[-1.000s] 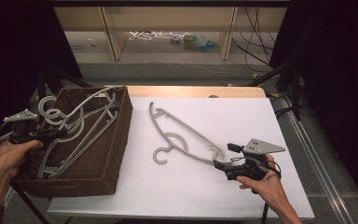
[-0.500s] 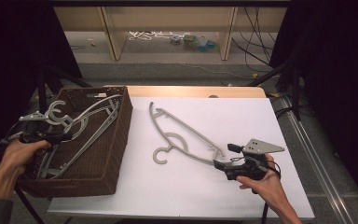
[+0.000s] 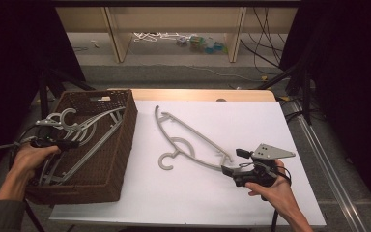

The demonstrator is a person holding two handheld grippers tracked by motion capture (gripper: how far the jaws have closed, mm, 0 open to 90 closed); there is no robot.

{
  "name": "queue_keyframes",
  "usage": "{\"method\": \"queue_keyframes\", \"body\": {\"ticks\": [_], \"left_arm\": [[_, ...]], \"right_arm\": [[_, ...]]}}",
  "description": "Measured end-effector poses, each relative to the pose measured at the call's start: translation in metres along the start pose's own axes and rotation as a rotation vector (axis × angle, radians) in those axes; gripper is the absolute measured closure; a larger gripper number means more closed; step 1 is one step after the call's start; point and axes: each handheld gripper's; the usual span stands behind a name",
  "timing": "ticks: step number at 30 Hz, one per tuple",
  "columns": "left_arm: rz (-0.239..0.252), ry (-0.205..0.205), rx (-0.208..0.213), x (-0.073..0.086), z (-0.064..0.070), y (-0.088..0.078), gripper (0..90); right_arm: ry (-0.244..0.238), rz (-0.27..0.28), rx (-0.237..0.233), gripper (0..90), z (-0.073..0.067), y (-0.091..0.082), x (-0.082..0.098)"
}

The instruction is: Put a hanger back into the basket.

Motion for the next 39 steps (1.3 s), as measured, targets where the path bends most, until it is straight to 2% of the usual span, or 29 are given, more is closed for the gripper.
{"method": "queue_keyframes", "body": {"ticks": [2, 4, 5, 6, 7, 9, 10, 12, 13, 14, 15, 16, 18, 19, 20, 23, 25, 27, 28, 32, 33, 36, 38, 39], "left_arm": [[0.001, -0.006, -0.003, 0.000, -0.002, -0.001, 77.5], [0.004, -0.012, -0.025, 0.001, -0.002, -0.001, 76.3], [0.024, -0.027, -0.034, 0.001, -0.002, 0.000, 75.5], [0.012, -0.026, -0.041, 0.001, -0.004, -0.001, 74.7], [0.025, -0.049, -0.045, 0.002, -0.005, 0.000, 73.6], [0.021, -0.067, -0.072, 0.004, -0.006, 0.000, 70.5], [0.024, -0.071, -0.080, 0.005, -0.007, -0.001, 69.4], [0.044, -0.098, -0.098, 0.006, -0.009, -0.004, 66.4], [0.074, -0.117, -0.117, 0.006, -0.009, -0.005, 63.7], [0.084, -0.115, -0.127, 0.007, -0.010, -0.007, 62.3], [0.101, -0.133, -0.131, 0.008, -0.010, -0.009, 61.6], [0.069, -0.129, -0.140, 0.007, -0.010, -0.014, 59.9], [0.100, -0.142, -0.160, 0.006, -0.007, -0.019, 53.5], [0.123, -0.144, -0.168, 0.005, -0.004, -0.023, 49.9], [0.130, -0.139, -0.169, 0.004, -0.001, -0.025, 45.5], [0.138, -0.110, -0.164, 0.000, 0.010, -0.031, 38.3], [0.162, -0.100, -0.166, -0.003, 0.019, -0.036, 34.5], [0.183, -0.080, -0.154, -0.007, 0.030, -0.041, 32.1], [0.218, -0.090, -0.145, -0.008, 0.036, -0.040, 30.5], [0.268, -0.080, -0.099, -0.013, 0.059, -0.042, 23.1], [0.282, -0.060, -0.082, -0.015, 0.066, -0.042, 23.1], [0.343, -0.038, -0.031, -0.019, 0.087, -0.039, 21.1], [0.360, -0.017, -0.014, -0.021, 0.097, -0.037, 19.7], [0.368, -0.006, -0.004, -0.022, 0.103, -0.035, 19.0]], "right_arm": [[-0.004, -0.015, 0.007, 16.6, 0.000, -0.001, 0.000], [0.001, -0.004, -0.003, 16.6, 0.000, 0.000, 0.000], [0.001, -0.005, -0.003, 16.6, 0.000, 0.000, 0.000], [-0.005, -0.020, 0.004, 16.6, 0.000, -0.001, 0.000], [-0.008, -0.030, 0.011, 16.7, 0.000, -0.002, 0.000], [-0.010, -0.027, 0.010, 16.6, 0.000, -0.002, 0.000], [-0.003, -0.005, -0.004, 16.7, 0.000, 0.000, 0.000], [-0.002, -0.007, 0.001, 16.7, 0.000, -0.001, 0.001], [-0.004, -0.015, 0.006, 16.6, 0.001, -0.002, 0.000], [-0.002, -0.015, 0.002, 16.6, 0.001, -0.002, 0.000], [0.002, -0.002, 0.001, 16.7, 0.001, 0.000, 0.000], [0.000, -0.003, 0.002, 16.7, 0.001, 0.000, 0.001], [-0.016, -0.036, 0.013, 16.7, 0.001, -0.002, 0.001], [-0.007, -0.020, 0.001, 16.7, 0.001, 0.000, 0.001], [-0.010, -0.037, 0.015, 16.6, 0.001, -0.002, 0.000], [-0.006, -0.007, -0.002, 16.6, 0.001, 0.001, 0.002], [0.006, -0.033, 0.000, 16.6, 0.000, -0.001, 0.001], [-0.004, -0.023, 0.005, 16.6, 0.001, 0.000, 0.002], [-0.006, -0.023, 0.006, 16.6, 0.001, 0.000, 0.002], [0.002, -0.021, 0.006, 16.6, 0.000, 0.000, 0.002], [0.002, -0.022, 0.005, 16.6, 0.000, 0.000, 0.003], [0.002, -0.025, 0.005, 16.5, 0.000, 0.000, 0.002], [-0.006, -0.001, 0.004, 16.5, 0.000, 0.002, 0.003], [-0.009, -0.011, 0.006, 16.5, 0.000, 0.001, 0.002]]}}
Point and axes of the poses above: each handheld gripper's, and its own axes: y roughly forward along the jaws, x roughly out of its underside, z roughly to its right, and after that the axes turned 12 degrees about x, right-handed
